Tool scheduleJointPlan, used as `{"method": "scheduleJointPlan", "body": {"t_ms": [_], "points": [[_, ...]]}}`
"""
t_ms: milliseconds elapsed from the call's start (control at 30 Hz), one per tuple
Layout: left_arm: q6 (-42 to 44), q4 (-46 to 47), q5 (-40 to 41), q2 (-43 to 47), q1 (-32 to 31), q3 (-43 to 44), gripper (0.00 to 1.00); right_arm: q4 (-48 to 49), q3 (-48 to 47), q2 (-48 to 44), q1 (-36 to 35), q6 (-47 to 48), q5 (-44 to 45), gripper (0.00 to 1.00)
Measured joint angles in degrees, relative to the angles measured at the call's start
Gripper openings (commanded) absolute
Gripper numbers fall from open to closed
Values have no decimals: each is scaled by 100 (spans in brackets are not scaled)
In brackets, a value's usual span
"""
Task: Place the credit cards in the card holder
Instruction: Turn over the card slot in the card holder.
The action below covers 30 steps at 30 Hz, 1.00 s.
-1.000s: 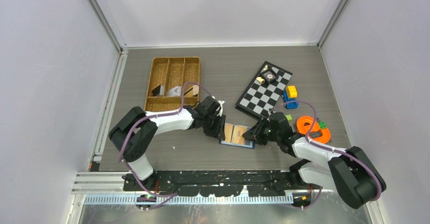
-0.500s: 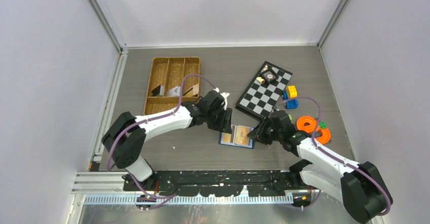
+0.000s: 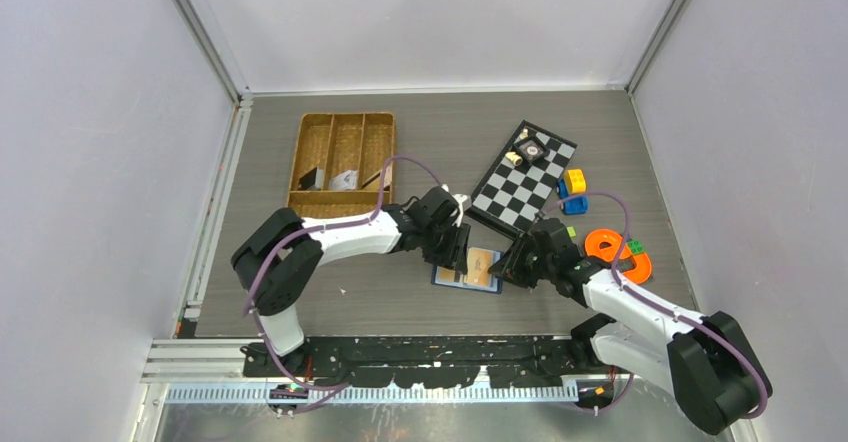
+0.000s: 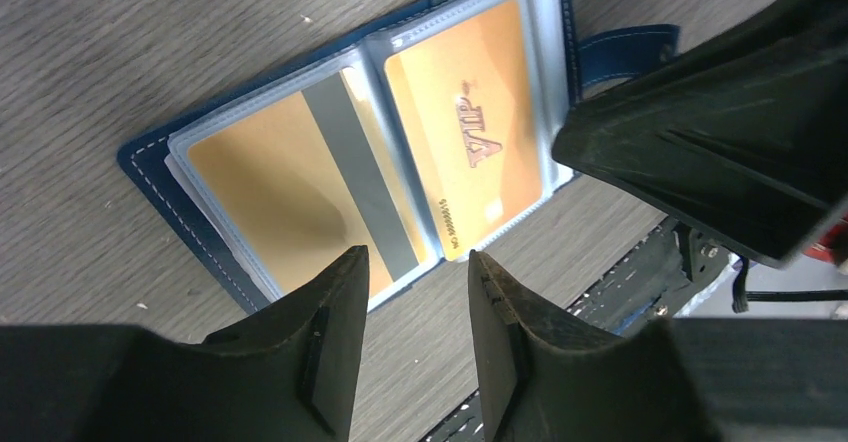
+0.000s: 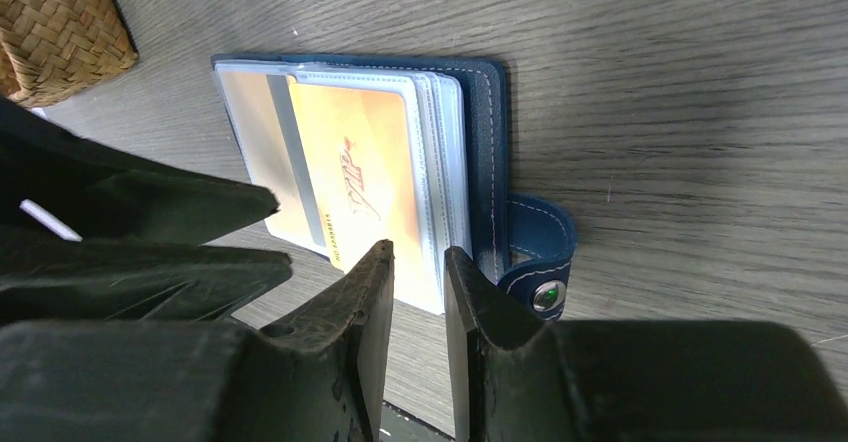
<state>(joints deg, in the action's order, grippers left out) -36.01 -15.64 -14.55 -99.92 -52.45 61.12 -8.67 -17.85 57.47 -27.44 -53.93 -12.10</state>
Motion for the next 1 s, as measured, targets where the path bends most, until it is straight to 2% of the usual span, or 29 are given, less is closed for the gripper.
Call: {"method": "scheduleJointPlan", "body": {"t_ms": [733, 833, 1000], "points": [[-2, 236, -146, -450, 0, 74, 18, 382, 28, 299, 0, -42, -151, 26], [-2, 264, -179, -485, 0, 79, 10, 483, 50, 341, 0, -48, -216, 27], [0, 275, -201, -514, 0, 79, 4, 664, 96, 382, 0, -68, -328, 26]]}}
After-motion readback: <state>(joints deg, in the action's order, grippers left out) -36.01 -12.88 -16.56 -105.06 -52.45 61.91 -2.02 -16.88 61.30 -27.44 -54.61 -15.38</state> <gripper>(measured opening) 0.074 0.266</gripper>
